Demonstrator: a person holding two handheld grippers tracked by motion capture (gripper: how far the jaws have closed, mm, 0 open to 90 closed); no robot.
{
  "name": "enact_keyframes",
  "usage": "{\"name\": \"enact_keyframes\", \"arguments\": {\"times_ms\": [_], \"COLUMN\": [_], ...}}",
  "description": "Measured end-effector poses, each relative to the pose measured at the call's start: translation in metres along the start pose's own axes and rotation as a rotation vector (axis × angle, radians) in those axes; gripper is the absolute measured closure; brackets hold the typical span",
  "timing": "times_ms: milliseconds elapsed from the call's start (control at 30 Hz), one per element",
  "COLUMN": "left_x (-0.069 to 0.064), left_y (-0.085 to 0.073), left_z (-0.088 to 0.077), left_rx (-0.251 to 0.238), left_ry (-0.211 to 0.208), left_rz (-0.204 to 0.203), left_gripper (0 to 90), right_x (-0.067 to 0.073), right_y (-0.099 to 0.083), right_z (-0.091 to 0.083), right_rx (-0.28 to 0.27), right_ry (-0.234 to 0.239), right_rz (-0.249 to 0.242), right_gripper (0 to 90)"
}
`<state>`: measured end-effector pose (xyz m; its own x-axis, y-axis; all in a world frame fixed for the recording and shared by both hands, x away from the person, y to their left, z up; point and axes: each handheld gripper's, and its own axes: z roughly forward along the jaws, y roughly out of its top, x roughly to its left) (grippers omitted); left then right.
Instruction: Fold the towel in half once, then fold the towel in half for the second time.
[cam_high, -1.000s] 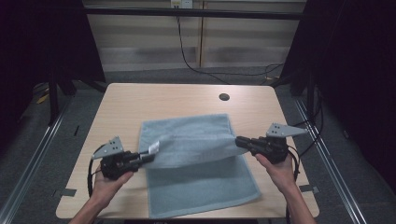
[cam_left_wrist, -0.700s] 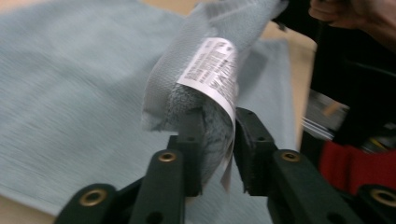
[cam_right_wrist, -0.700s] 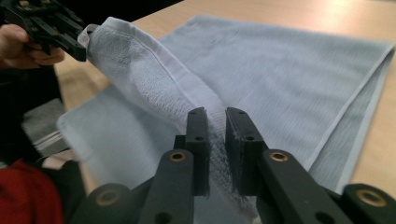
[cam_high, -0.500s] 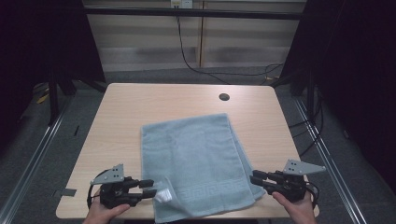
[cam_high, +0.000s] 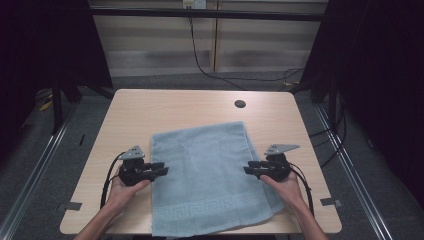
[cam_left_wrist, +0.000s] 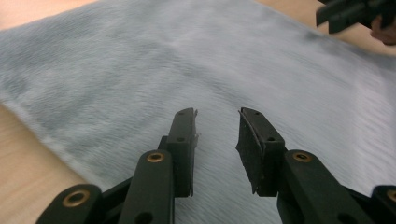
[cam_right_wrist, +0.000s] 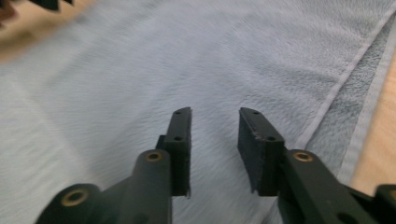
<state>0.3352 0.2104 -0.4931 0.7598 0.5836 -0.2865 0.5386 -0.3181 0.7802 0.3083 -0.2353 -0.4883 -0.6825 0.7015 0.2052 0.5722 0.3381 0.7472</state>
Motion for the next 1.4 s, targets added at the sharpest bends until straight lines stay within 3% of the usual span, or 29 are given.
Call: {"name": "enact_keyframes", "arguments": {"times_ms": [33,67,200,267,367,400,433,467,733,800,833,900,967,1000,1033,1067,1133,1167,1200,1233,1267,1300,1400], "left_x": [0.0,0.006,0.01,0.01,0.008,0.007,0.005,0.003,-0.018,-0.023,-0.024,-0.026,-0.018,-0.018,-0.014,-0.01,0.0,0.006,0.013,0.021,0.027,0.04,0.051], "left_y": [0.0,0.001,0.002,0.0,-0.002,-0.003,-0.005,-0.008,-0.026,-0.03,-0.032,-0.032,-0.025,-0.025,-0.021,-0.017,-0.006,-0.001,0.004,0.009,0.014,0.022,0.027], "left_z": [0.0,0.007,0.013,0.017,0.015,0.014,0.013,0.011,-0.009,-0.015,-0.018,-0.024,-0.029,-0.029,-0.03,-0.031,-0.029,-0.027,-0.026,-0.024,-0.023,-0.017,-0.01], "left_rx": [0.0,0.033,0.028,0.057,0.059,0.061,0.06,0.06,0.098,0.105,0.11,0.114,0.072,0.072,0.06,0.035,0.023,0.013,-0.003,-0.019,-0.033,-0.037,-0.023], "left_ry": [0.0,0.06,0.085,0.1,0.099,0.1,0.094,0.083,0.025,0.012,-0.001,-0.016,-0.016,-0.016,-0.002,0.01,0.024,0.048,0.049,0.052,0.079,0.109,0.117], "left_rz": [0.0,0.025,0.024,0.04,0.043,0.054,0.062,0.066,0.072,0.073,0.068,0.082,0.059,0.059,0.059,0.047,0.033,0.034,0.012,-0.007,-0.006,-0.025,-0.039], "left_gripper": [66.1,65.9,65.1,61.2,60.1,60.1,60.1,60.2,60.8,60.9,60.9,60.8,60.7,60.2,60.1,60.1,59.1,59.1,58.1,58.1,56.6,55.6,51.6], "right_x": [-0.003,-0.005,-0.009,-0.001,0.007,0.016,0.016,0.027,0.067,0.07,0.076,0.074,0.058,0.058,0.043,0.043,0.018,0.018,0.002,0.002,-0.014,-0.02,-0.031], "right_y": [0.002,0.003,0.006,0.003,-0.002,-0.01,-0.01,-0.017,-0.043,-0.045,-0.045,-0.043,-0.025,-0.025,-0.01,-0.01,0.013,0.013,0.026,0.026,0.037,0.041,0.044], "right_z": [0.007,0.013,0.026,0.025,0.021,0.016,0.016,0.009,-0.015,-0.017,-0.022,-0.024,-0.028,-0.028,-0.028,-0.028,-0.024,-0.024,-0.017,-0.017,-0.007,-0.002,0.01], "right_rx": [0.007,0.02,0.047,0.063,0.066,0.058,0.058,0.071,0.1,0.108,0.12,0.107,0.041,0.041,0.007,0.007,-0.041,-0.041,-0.056,-0.056,-0.051,-0.054,-0.034], "right_ry": [-0.006,-0.014,-0.026,-0.044,-0.046,-0.031,-0.031,-0.022,0.045,0.059,0.06,0.057,0.023,0.023,-0.017,-0.017,-0.052,-0.052,-0.073,-0.073,-0.089,-0.094,-0.094], "right_rz": [0.006,0.011,0.013,-0.016,-0.026,-0.03,-0.03,-0.034,-0.048,-0.032,-0.06,-0.056,-0.042,-0.042,-0.038,-0.038,-0.021,-0.021,-0.021,-0.021,0.0,0.01,0.025], "right_gripper": [61.3,59.5,59.0,58.4,58.5,58.6,58.6,58.8,58.7,58.8,58.6,57.4,55.1,55.1,54.0,54.0,50.0,50.0,46.1,46.1,42.7,41.4,39.7]}}
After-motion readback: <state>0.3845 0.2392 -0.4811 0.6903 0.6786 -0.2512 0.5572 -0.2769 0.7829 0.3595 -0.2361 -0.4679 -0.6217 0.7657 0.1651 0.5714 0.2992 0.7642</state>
